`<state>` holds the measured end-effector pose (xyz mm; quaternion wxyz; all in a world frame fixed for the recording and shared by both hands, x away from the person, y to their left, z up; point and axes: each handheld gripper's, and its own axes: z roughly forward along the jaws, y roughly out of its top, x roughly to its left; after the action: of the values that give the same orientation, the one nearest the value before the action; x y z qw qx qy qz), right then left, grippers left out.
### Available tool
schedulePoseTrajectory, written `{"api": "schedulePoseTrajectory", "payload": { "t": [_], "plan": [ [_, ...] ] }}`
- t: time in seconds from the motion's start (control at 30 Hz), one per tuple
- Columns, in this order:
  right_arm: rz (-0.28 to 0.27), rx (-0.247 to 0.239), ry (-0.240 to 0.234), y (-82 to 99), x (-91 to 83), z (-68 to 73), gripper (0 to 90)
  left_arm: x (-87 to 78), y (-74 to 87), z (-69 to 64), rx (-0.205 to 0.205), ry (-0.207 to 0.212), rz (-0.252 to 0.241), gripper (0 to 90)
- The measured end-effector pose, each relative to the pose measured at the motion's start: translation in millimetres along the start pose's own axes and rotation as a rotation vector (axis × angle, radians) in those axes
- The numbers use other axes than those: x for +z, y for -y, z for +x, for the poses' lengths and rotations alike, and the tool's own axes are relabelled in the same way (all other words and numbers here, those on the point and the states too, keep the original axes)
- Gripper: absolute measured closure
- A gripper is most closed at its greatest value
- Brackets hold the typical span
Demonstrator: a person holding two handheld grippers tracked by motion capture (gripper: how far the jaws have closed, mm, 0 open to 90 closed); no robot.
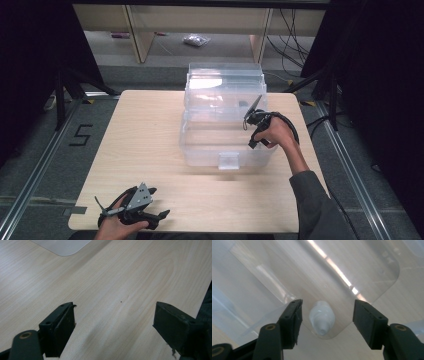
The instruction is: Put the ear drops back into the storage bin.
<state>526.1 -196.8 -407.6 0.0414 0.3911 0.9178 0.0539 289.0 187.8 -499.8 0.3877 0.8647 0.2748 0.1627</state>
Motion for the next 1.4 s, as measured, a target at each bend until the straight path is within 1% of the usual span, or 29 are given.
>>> {"api": "schedulePoseTrajectory", "payload": {
  "t": [0.03,0.07,0.1,0.13,0.17,0.2,0.27,0.3,0.33,0.37,0.4,0.43,0.47,0.5,0.53,0.57,0.67,0.7,0.83,0.87,0.93,1.03,1.1,1.2,1.23,1.3,1.33,1.37,1.4],
  "plan": [
    [-0.015,0.004,0.000,0.3,-1.9,0.3,39.4,-0.1,0.1,0.1,-0.001,-0.001,-0.002,17.1],
    [-0.035,-0.005,0.005,1.0,-4.4,-0.4,38.9,-0.2,-0.1,0.3,-0.003,0.001,-0.001,17.0],
    [-0.033,-0.002,0.002,1.4,-6.1,0.5,38.6,-0.6,-0.4,0.5,-0.002,0.000,0.006,17.0],
    [-0.038,-0.016,0.000,1.6,-6.8,-0.3,38.0,-0.6,-0.4,0.3,-0.004,0.003,0.005,17.0],
    [-0.048,-0.003,0.001,2.2,-7.8,1.2,37.1,-0.3,-0.1,0.3,-0.002,-0.002,0.001,17.0],
    [-0.070,-0.032,0.007,2.7,-8.6,0.1,35.8,-0.2,0.0,-0.5,-0.006,0.003,-0.006,17.0],
    [-0.059,0.005,0.005,3.4,-11.2,1.8,34.4,-0.2,0.0,0.1,0.000,-0.003,-0.002,17.0],
    [-0.078,-0.005,0.008,4.2,-11.8,0.8,33.5,0.0,0.0,-0.5,-0.009,0.000,-0.006,17.0],
    [-0.072,0.019,-0.001,4.2,-13.7,2.3,32.8,-0.4,-0.1,0.1,-0.003,0.004,-0.001,17.0],
    [-0.093,-0.014,0.002,5.0,-14.2,0.8,32.6,-0.7,-0.4,0.2,-0.005,0.001,0.005,17.0],
    [-0.097,-0.011,0.002,6.1,-15.2,1.8,32.6,-0.6,-0.3,0.5,-0.003,0.000,0.005,17.0],
    [-0.099,0.006,-0.002,6.6,-16.2,3.4,32.7,-0.7,-0.4,0.2,-0.005,0.008,0.003,17.0],
    [-0.117,-0.032,0.006,7.6,-16.4,2.1,32.6,-0.3,-0.2,0.2,-0.004,0.003,0.000,17.0],
    [-0.112,-0.014,0.000,7.8,-17.6,4.1,32.6,-0.3,-0.2,0.1,-0.001,-0.004,0.001,17.0],
    [-0.115,-0.021,-0.011,8.2,-18.2,4.0,32.5,-0.1,0.0,0.0,-0.001,-0.002,-0.003,17.1],
    [-0.123,-0.008,-0.026,8.6,-18.9,5.3,32.1,-0.1,0.0,0.0,-0.001,-0.002,-0.003,17.0],
    [-0.137,-0.018,-0.023,9.8,-20.2,5.0,31.6,-0.5,-0.4,0.2,-0.005,-0.001,0.005,17.0],
    [-0.135,-0.010,-0.030,9.8,-21.1,5.5,31.5,-0.4,-0.3,-0.1,-0.009,0.004,0.001,17.0],
    [-0.138,-0.021,-0.021,10.2,-21.7,4.9,31.2,-0.3,0.0,-0.1,-0.004,-0.002,-0.003,17.1],
    [-0.141,-0.031,-0.021,10.1,-21.6,4.2,31.0,-0.5,-0.3,0.2,-0.005,0.002,0.003,17.0],
    [-0.145,-0.002,-0.028,10.1,-22.2,6.8,30.7,-0.6,-0.4,0.5,-0.002,-0.002,0.005,17.0],
    [-0.151,-0.012,-0.033,9.7,-22.9,8.5,30.2,-0.4,-0.1,-0.6,-0.008,0.002,-0.006,17.0],
    [-0.161,-0.019,-0.037,9.4,-24.5,9.9,30.2,-0.8,-0.4,0.2,-0.005,0.000,0.004,17.0],
    [-0.171,-0.017,-0.038,9.3,-27.3,13.4,29.5,-0.7,-0.4,0.4,-0.004,-0.001,0.004,17.0],
    [-0.181,-0.026,-0.034,9.4,-28.2,14.0,29.4,-0.6,-0.4,0.5,-0.003,-0.002,0.004,17.0],
    [-0.184,-0.020,-0.039,9.7,-30.1,16.1,28.8,-0.7,-0.4,0.5,-0.003,-0.003,0.004,17.0],
    [-0.191,-0.030,-0.034,9.7,-30.9,16.4,28.6,-0.5,-0.3,1.1,0.003,-0.010,0.007,17.0],
    [-0.196,-0.023,-0.032,10.1,-31.7,17.4,28.1,-0.6,-0.1,0.5,-0.003,-0.009,0.000,17.0],
    [-0.197,-0.029,-0.028,10.2,-32.3,17.4,27.5,-0.8,-0.1,0.4,-0.004,-0.009,-0.001,17.0]
  ]
}}
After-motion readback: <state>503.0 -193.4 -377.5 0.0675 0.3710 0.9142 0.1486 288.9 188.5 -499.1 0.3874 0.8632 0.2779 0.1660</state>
